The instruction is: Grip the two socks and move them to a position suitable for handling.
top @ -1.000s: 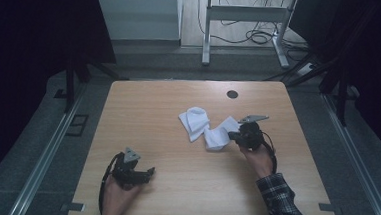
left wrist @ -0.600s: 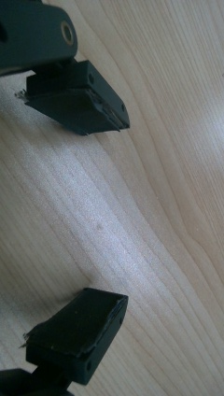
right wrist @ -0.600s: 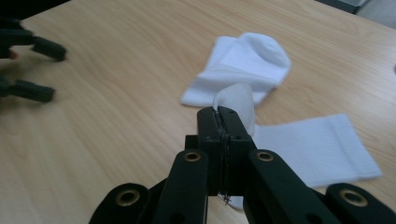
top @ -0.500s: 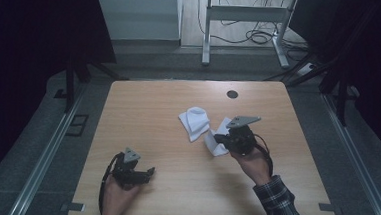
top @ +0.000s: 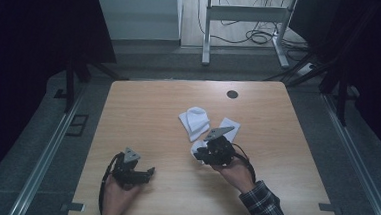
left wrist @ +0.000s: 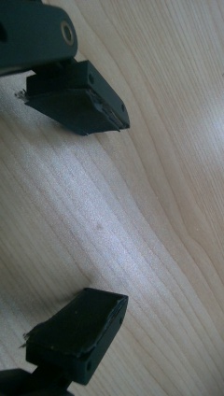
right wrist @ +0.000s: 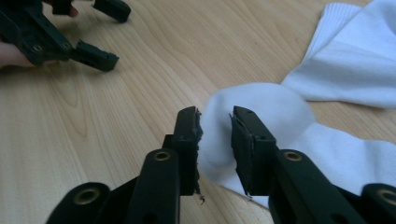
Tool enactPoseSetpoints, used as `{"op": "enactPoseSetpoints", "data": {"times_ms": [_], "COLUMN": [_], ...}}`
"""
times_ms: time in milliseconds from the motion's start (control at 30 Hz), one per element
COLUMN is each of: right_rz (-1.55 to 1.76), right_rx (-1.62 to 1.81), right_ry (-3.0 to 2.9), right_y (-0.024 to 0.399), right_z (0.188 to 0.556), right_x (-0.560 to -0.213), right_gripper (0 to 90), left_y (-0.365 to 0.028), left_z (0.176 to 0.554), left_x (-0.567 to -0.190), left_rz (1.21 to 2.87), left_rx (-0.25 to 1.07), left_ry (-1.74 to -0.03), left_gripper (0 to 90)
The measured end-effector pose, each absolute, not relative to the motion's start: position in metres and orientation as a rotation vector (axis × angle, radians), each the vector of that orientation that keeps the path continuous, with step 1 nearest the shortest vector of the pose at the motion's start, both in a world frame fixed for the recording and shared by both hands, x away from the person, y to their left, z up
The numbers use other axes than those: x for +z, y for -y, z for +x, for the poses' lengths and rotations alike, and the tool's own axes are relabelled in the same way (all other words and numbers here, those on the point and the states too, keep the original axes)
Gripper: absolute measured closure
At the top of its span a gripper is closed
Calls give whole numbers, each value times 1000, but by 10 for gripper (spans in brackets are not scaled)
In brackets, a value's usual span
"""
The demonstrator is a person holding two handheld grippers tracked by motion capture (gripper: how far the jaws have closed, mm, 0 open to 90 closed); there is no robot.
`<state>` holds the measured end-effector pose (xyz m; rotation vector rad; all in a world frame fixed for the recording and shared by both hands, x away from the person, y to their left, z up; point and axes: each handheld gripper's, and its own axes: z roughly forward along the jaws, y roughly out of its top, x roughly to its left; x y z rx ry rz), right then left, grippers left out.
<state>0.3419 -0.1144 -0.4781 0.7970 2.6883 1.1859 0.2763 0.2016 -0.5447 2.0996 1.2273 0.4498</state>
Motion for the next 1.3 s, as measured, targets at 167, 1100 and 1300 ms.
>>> {"op": "enactPoseSetpoints", "data": {"times_ms": [167,1100,1300], "right_rz": [809,1111,1113], "right_rx": [1196,1044,1033], "right_ry": [-2657,-2491,-2500], "right_y": [123,198,199], "right_z": [344,396,395], "right_x": [-469,-517,-523], "right_gripper": [677,800,795], "left_y": [-202,-128,-117], "left_z": [276,298,305], "left_x": [-545,-533,-536], "left_rz": [2099,2101,2125], "left_rx": [450,430,442], "left_ry": [-1230,-1099,-1096], "left_gripper": [143,129,129]}}
